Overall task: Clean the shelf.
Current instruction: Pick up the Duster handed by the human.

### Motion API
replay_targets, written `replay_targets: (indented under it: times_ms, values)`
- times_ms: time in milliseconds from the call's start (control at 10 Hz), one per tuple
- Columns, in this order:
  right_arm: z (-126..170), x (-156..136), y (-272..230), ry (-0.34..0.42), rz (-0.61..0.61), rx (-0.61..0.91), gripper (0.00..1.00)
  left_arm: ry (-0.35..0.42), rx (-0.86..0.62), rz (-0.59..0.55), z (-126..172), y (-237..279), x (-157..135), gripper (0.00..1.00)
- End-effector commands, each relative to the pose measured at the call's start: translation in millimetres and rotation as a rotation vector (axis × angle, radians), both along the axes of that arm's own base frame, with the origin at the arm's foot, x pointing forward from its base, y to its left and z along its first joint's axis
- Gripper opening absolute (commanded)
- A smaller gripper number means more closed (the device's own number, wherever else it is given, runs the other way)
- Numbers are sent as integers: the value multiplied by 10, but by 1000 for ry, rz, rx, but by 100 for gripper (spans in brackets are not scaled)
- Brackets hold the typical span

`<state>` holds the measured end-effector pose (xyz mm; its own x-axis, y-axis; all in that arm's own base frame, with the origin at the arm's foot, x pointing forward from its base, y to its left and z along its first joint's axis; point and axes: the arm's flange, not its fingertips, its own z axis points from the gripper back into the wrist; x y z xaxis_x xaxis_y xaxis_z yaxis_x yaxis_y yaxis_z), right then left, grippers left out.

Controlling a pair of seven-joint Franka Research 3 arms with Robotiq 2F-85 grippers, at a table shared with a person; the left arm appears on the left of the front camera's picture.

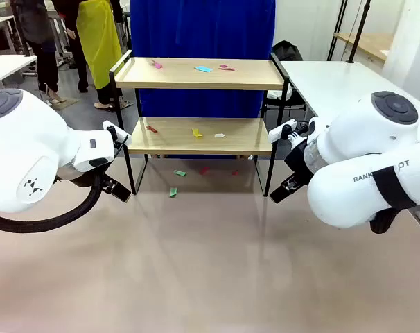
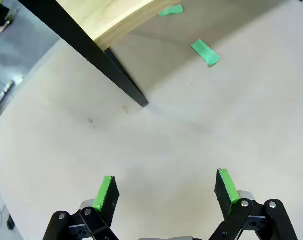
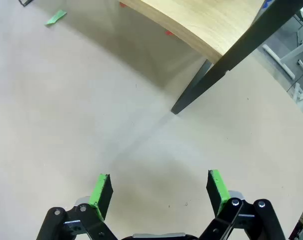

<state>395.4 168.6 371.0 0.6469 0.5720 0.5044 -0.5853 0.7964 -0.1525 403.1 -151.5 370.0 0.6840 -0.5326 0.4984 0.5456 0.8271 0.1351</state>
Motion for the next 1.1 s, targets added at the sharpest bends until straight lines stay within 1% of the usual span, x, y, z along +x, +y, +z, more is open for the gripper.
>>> replay_targets:
  times_ms: [0,900,1000]
  values:
    - [0,0,0,0,0,0,100,0,0,0,2,0,0,100]
    - [0,0,1,0,0,-1,100,0,0,-1,0,-5,-2,100]
    - [233,59,-31,-37,-5,6,100,19,-36,-24,223,64,87,100]
